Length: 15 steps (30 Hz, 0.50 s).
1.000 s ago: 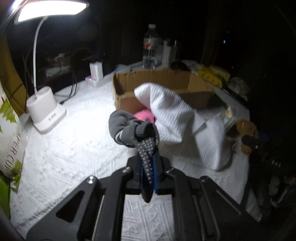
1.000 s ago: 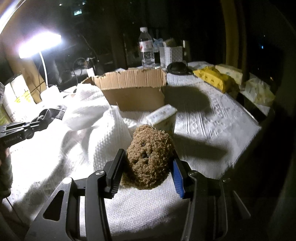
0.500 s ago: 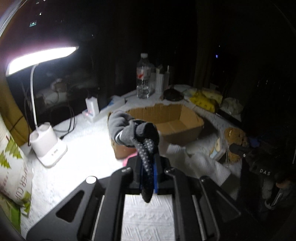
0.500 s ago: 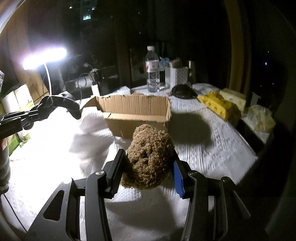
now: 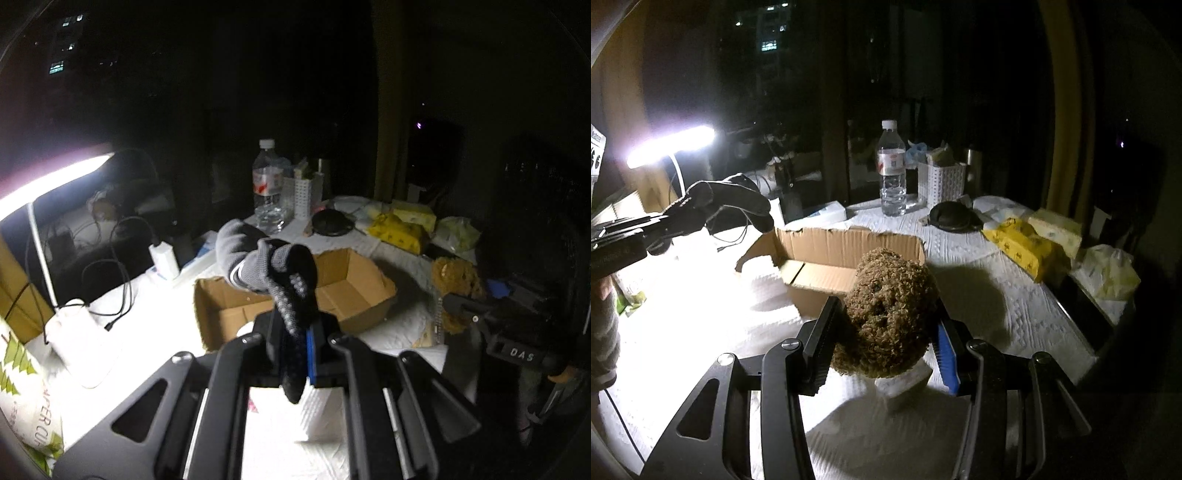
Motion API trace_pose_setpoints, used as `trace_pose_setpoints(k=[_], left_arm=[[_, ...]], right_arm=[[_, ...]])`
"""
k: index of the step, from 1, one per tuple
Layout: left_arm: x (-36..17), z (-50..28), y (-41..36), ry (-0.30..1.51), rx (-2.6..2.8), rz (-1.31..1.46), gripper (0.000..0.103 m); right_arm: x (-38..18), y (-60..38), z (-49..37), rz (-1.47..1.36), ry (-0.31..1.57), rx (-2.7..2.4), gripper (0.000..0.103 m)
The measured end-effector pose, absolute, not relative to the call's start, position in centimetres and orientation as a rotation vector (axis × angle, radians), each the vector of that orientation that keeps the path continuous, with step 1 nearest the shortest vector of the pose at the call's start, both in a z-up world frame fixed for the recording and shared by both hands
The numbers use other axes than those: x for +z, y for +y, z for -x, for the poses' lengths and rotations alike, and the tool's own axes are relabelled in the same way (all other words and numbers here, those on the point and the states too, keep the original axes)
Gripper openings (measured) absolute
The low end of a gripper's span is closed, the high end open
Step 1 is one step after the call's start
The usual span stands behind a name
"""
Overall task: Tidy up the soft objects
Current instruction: 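Lift and carry the sock and bear over the cardboard box with both grippers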
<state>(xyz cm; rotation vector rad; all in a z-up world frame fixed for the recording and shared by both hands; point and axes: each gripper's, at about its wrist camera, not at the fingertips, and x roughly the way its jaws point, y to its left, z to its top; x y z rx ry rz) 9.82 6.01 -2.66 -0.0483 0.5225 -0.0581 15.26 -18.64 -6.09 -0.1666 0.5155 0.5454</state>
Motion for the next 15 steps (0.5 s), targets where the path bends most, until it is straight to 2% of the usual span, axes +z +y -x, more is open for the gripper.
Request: trace_pose_setpoints(k=[15], left_arm=[[-4.9, -15.8, 4.5, 0.578, -0.096, 0.083, 0.007]], right_arm=[[-4.8, -16.6, -19.4, 0.165, 0.486, 0.591, 0.050]])
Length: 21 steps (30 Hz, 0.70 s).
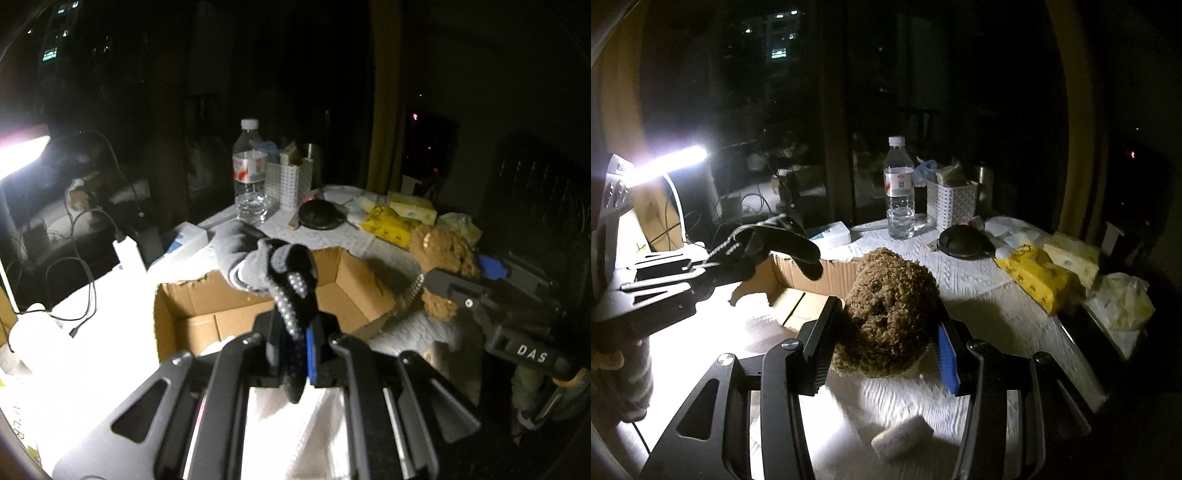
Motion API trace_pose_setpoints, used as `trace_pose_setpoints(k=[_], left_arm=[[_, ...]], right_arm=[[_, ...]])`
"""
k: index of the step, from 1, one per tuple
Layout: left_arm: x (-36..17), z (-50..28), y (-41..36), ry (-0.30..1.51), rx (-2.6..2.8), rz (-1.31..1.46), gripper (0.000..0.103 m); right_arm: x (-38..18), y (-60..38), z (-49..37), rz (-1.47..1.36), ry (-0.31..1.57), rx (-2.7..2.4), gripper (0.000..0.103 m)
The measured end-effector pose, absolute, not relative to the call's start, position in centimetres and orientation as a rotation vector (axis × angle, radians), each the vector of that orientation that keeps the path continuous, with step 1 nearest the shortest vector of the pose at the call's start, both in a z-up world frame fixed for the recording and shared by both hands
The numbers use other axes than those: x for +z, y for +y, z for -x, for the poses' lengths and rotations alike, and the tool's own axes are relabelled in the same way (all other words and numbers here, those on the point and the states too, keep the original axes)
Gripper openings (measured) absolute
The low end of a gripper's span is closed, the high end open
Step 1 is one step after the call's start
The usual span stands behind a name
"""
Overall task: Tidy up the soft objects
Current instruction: 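Lift and carry the sock and bear over the cardboard box with both grippers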
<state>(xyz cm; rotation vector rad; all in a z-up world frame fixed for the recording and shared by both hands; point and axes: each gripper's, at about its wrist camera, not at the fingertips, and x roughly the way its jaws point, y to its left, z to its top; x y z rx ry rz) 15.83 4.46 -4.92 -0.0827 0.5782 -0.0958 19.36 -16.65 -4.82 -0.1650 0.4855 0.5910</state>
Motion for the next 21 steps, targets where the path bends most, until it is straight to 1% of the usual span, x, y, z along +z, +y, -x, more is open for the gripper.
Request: trace_pose_setpoints(k=[7, 21], left_arm=[[-6.3, -18.2, 4.8, 0.609, -0.087, 0.117, 0.007], [-8.7, -22.1, 4.3, 0.684, -0.080, 0.132, 0.007]], right_arm=[[-5.0, -15.3, -21.9, 0.172, 0.498, 0.613, 0.050], [-7.7, -13.0, -26.3, 0.183, 0.584, 0.643, 0.050]])
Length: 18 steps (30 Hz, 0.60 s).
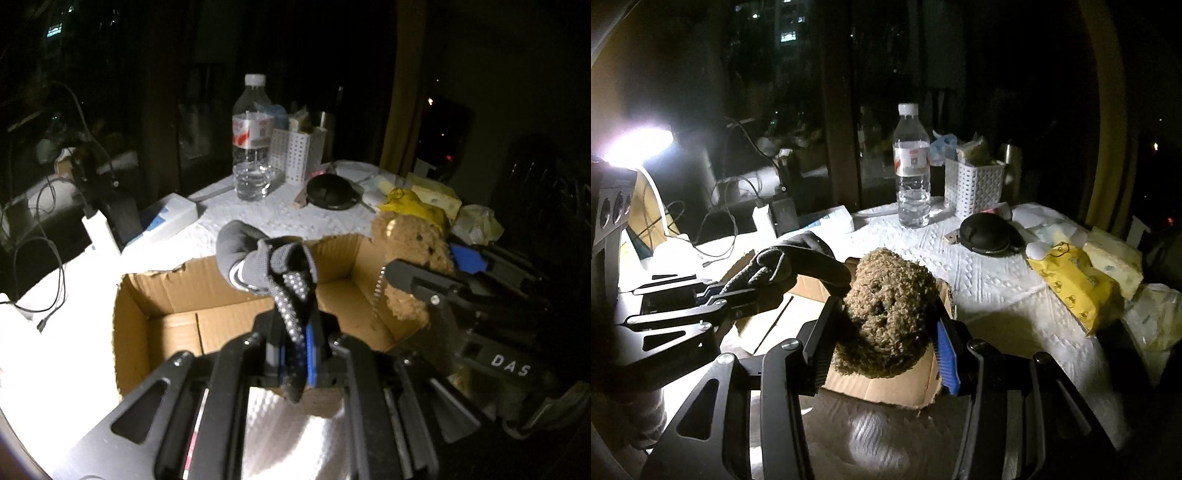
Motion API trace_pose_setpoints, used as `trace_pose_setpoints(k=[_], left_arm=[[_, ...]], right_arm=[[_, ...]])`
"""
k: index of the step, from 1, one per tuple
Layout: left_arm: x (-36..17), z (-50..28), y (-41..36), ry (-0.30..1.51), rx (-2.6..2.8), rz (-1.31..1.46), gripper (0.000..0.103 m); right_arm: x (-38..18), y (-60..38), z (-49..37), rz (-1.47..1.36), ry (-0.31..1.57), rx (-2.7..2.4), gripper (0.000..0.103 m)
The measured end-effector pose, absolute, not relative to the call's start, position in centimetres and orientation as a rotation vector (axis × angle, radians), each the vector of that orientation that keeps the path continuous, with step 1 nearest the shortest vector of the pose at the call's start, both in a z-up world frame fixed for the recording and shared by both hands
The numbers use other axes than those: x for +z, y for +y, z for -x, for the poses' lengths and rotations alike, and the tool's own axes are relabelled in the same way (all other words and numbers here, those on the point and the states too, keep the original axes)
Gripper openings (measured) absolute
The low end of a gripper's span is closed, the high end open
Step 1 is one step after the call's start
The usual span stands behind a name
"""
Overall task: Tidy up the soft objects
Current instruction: 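Lift and carry the sock and bear over the cardboard box with both grippers, then open right gripper to drop the bear in the box while left gripper drops the sock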
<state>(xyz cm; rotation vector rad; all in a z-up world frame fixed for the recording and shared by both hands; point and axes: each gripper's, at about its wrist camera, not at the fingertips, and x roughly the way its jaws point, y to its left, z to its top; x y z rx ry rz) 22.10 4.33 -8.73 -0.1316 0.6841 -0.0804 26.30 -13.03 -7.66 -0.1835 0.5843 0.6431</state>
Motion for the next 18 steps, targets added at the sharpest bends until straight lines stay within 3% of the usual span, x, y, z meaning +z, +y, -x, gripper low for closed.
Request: trace_pose_setpoints(k=[9, 18], left_arm=[[-10.3, -23.4, 4.2, 0.738, -0.073, 0.138, 0.010], [-10.2, -23.3, 4.3, 0.758, -0.020, 0.121, 0.028]], right_arm=[[-9.1, -11.9, -27.6, 0.184, 0.635, 0.659, 0.050], [-9.4, -11.6, -27.7, 0.188, 0.656, 0.649, 0.064]])
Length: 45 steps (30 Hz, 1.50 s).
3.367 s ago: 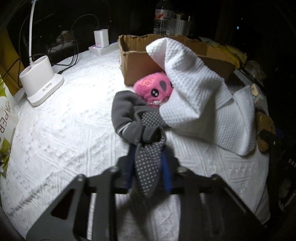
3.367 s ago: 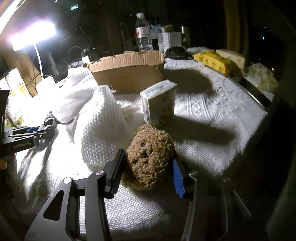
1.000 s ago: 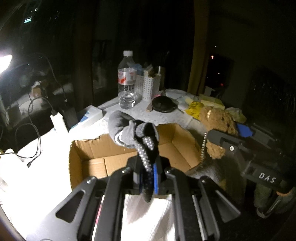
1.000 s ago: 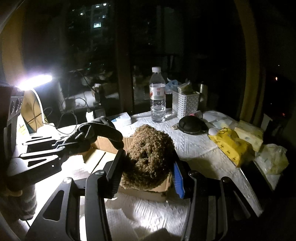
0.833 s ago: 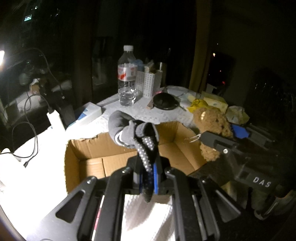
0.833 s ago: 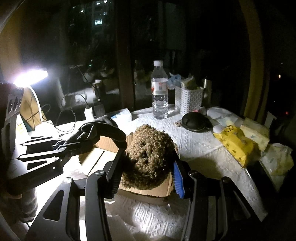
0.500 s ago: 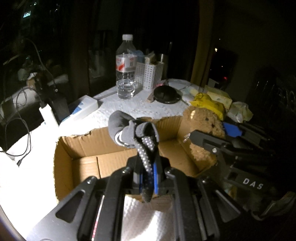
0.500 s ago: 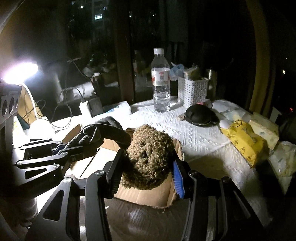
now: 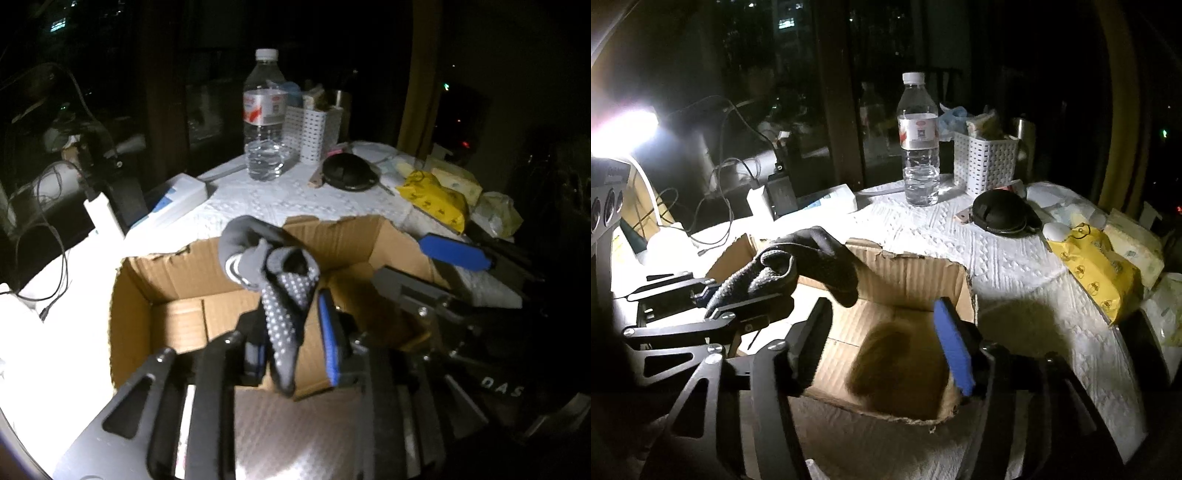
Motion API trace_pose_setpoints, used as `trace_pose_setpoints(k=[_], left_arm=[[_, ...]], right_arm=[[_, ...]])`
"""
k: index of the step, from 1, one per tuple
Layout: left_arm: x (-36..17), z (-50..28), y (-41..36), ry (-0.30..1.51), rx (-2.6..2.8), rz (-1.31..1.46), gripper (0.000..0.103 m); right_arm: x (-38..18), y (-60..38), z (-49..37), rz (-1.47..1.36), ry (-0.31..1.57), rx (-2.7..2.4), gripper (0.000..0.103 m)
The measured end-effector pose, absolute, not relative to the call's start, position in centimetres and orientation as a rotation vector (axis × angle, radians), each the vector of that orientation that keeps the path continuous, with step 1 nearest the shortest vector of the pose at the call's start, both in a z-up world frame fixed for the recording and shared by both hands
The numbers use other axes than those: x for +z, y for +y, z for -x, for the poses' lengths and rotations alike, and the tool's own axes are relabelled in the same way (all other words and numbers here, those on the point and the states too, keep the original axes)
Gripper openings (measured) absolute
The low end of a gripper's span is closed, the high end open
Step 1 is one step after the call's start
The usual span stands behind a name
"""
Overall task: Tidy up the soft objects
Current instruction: 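Open right gripper to drop the bear in the box while left gripper drops the sock, then move both grippers back to the white waffle towel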
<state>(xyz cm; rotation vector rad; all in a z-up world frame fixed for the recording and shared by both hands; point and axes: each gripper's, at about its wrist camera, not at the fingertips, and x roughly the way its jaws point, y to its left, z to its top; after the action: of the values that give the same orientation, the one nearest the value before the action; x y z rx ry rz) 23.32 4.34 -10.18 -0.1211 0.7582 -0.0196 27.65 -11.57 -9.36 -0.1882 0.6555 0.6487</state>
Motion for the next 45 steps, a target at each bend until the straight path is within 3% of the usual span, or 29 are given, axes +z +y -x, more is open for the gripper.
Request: trace_pose_setpoints(k=[2, 4, 8, 18, 45], left_arm=[[-10.1, -23.0, 4.6, 0.758, -0.017, 0.129, 0.035], [-9.9, -22.7, 4.8, 0.752, -0.001, 0.132, 0.050], [-9.3, -21.8, 5.3, 0.731, 0.004, 0.155, 0.063], [-8.0, -19.9, 5.3, 0.699, -0.001, 0.144, 0.071], [-3.9, -10.7, 5.8, 0.537, 0.044, 0.100, 0.072]], right_arm=[[-9.2, -11.7, -27.5, 0.184, 0.654, 0.641, 0.064], [-9.0, -12.1, -27.1, 0.177, 0.648, 0.637, 0.064], [-8.4, -12.7, -26.3, 0.172, 0.638, 0.626, 0.064], [-6.7, -13.5, -23.7, 0.172, 0.604, 0.609, 0.064], [-4.9, -14.2, -15.7, 0.209, 0.544, 0.595, 0.064]])
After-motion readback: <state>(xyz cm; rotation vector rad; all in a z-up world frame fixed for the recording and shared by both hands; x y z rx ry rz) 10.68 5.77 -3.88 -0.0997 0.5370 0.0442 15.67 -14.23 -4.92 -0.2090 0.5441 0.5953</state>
